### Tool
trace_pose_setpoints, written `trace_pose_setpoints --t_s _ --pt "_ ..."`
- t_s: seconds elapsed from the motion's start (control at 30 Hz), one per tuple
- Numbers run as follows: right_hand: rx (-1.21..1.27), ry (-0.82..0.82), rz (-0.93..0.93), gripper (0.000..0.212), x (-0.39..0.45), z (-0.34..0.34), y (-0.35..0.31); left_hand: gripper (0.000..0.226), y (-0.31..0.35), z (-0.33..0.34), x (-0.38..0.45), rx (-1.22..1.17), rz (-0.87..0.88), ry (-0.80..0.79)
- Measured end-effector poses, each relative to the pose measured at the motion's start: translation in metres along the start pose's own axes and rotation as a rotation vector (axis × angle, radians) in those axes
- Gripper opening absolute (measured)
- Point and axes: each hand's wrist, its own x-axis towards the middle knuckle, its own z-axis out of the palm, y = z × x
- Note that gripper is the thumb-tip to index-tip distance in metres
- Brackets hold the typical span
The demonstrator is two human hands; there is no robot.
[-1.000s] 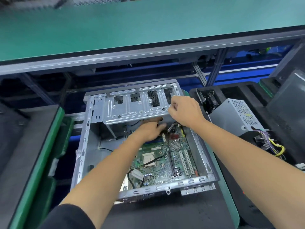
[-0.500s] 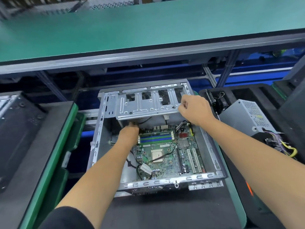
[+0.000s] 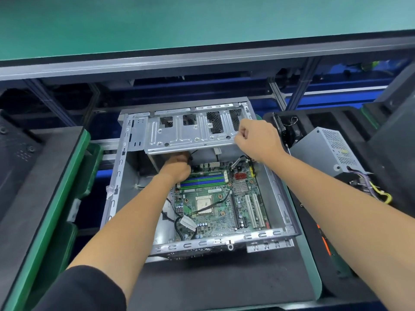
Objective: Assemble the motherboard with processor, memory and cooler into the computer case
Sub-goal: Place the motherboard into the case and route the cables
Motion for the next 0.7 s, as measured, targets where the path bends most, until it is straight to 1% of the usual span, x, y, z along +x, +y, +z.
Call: trace_pose_setpoints --t_s 0.03,0.13,0.23,0.3,0.4,0.47,0.5,0.57,0.6,0.67,0.7 --pt "-0.006 -0.001 0.000 0.013 0.000 0.000 0.000 0.020 0.000 0.002 0.001 -0.002 -0.004 -0.018" --pt "-0.007 0.007 -0.008 0.014 0.000 0.000 0.001 0.010 0.001 0.001 0.003 -0.062 -0.071 0.009" --pt "-0.002 0.014 -0.009 0.014 -0.001 -0.001 0.000 0.006 0.003 -0.002 0.006 -0.040 -0.104 0.001" --pt "-0.002 0.011 -0.007 0.014 -0.001 -0.001 -0.001 0.009 0.006 -0.003 0.006 -0.027 -0.116 -0.007" --pt "-0.001 0.003 0.000 0.013 -0.001 -0.002 -0.001 0.025 0.006 -0.001 0.007 0.022 -0.065 0.073" --pt "-0.003 0.005 -0.001 0.013 -0.001 -0.001 -0.001 0.026 0.007 -0.002 0.007 -0.047 -0.050 0.117" --pt "-0.003 0.007 -0.003 0.013 -0.001 -0.001 0.000 0.027 0.007 -0.003 0.007 -0.093 -0.061 0.105" --pt "-0.006 0.009 -0.006 0.013 -0.001 -0.001 0.000 0.031 0.008 -0.006 0.007 -0.220 -0.085 0.011" --pt "-0.006 0.009 -0.006 0.013 -0.001 0.000 0.000 0.031 0.009 -0.008 0.004 -0.336 -0.082 -0.055" --pt "-0.007 0.010 -0.007 0.013 -0.001 0.000 0.001 0.024 0.015 -0.014 -0.009 -0.690 -0.026 -0.256" --pt "-0.007 0.012 -0.007 0.013 -0.001 0.000 0.001 0.021 0.018 -0.017 -0.014 -0.857 0.037 -0.375"
